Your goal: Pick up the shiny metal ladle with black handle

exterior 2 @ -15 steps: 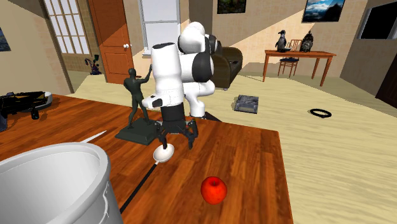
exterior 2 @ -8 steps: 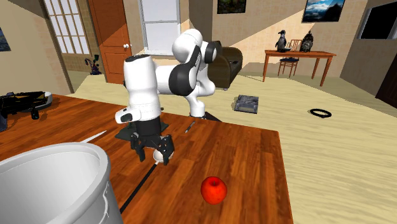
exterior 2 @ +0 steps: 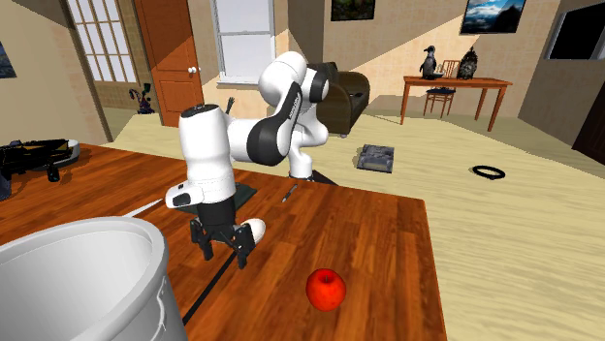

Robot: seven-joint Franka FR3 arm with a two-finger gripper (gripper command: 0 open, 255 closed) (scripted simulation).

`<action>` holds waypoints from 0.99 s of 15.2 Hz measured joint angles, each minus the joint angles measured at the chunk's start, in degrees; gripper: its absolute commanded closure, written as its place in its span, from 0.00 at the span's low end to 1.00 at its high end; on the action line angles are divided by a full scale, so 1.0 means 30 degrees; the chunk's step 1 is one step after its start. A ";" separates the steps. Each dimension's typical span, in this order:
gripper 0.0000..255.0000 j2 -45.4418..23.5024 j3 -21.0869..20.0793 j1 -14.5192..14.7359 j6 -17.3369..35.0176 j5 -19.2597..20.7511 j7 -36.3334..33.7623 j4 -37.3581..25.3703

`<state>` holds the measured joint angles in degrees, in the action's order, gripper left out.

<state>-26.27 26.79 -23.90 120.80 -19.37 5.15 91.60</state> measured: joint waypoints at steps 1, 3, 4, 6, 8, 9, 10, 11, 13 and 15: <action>0.00 -0.0100 -0.0033 -0.0034 0.0261 -0.0086 0.0100 0.0177; 1.00 -0.0225 -0.0070 -0.0063 0.0454 -0.0163 0.0164 0.0261; 1.00 -0.0240 -0.0076 -0.0068 0.0490 -0.0175 0.0179 0.0281; 1.00 -0.0234 -0.0055 -0.0089 0.0522 -0.0174 0.0191 0.0285; 1.00 -0.0246 -0.0057 -0.0093 0.0527 -0.0180 0.0191 0.0273; 1.00 -0.0250 -0.0058 -0.0093 0.0526 -0.0182 0.0187 0.0269; 1.00 -0.0253 -0.0057 -0.0091 0.0527 -0.0181 0.0183 0.0266; 1.00 -0.0254 -0.0058 -0.0093 0.0528 -0.0184 0.0186 0.0264; 1.00 -0.0265 -0.0060 -0.0093 0.0516 -0.0185 0.0179 0.0246; 1.00 -0.0146 -0.0032 -0.0054 0.0268 -0.0101 0.0106 0.0125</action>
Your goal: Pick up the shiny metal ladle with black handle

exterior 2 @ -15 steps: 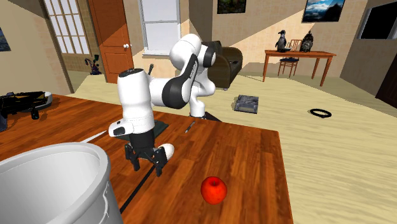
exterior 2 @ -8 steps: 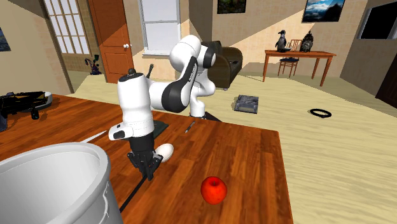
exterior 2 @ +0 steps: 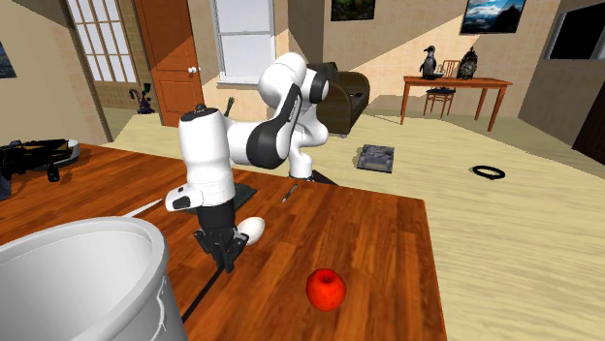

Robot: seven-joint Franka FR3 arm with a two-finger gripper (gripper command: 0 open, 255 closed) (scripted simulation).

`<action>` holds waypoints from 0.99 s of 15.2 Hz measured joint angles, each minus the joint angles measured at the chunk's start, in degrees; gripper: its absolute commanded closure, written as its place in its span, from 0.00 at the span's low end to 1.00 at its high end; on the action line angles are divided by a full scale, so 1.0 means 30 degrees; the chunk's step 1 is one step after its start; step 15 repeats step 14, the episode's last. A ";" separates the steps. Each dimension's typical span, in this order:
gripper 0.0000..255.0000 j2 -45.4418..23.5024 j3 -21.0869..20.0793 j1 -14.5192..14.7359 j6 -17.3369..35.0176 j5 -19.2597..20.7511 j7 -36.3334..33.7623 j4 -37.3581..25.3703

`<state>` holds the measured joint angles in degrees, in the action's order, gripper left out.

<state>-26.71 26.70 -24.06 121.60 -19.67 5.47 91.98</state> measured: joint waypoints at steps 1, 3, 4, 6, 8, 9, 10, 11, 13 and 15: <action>1.00 0.0079 0.0025 0.0026 -0.0197 0.0063 -0.0076 -0.0131; 1.00 0.0267 0.0085 0.0051 -0.0556 0.0183 -0.0167 -0.0324; 1.00 0.0281 0.0102 0.0039 -0.0762 0.0219 -0.0216 -0.0525; 1.00 0.0392 0.0152 0.0030 -0.1224 0.0324 -0.0317 -0.0893; 1.00 0.0560 0.0211 0.0055 -0.1665 0.0450 -0.0449 -0.1193; 1.00 0.0602 0.0234 0.0026 -0.1875 0.0483 -0.0460 -0.1366; 1.00 0.0649 0.0254 0.0027 -0.2077 0.0528 -0.0517 -0.1530; 1.00 0.0722 0.0275 0.0041 -0.2280 0.0582 -0.0576 -0.1672; 1.00 0.0845 0.0324 0.0029 -0.2781 0.0683 -0.0683 -0.2072; 1.00 0.0867 0.0332 0.0026 -0.2882 0.0700 -0.0704 -0.2159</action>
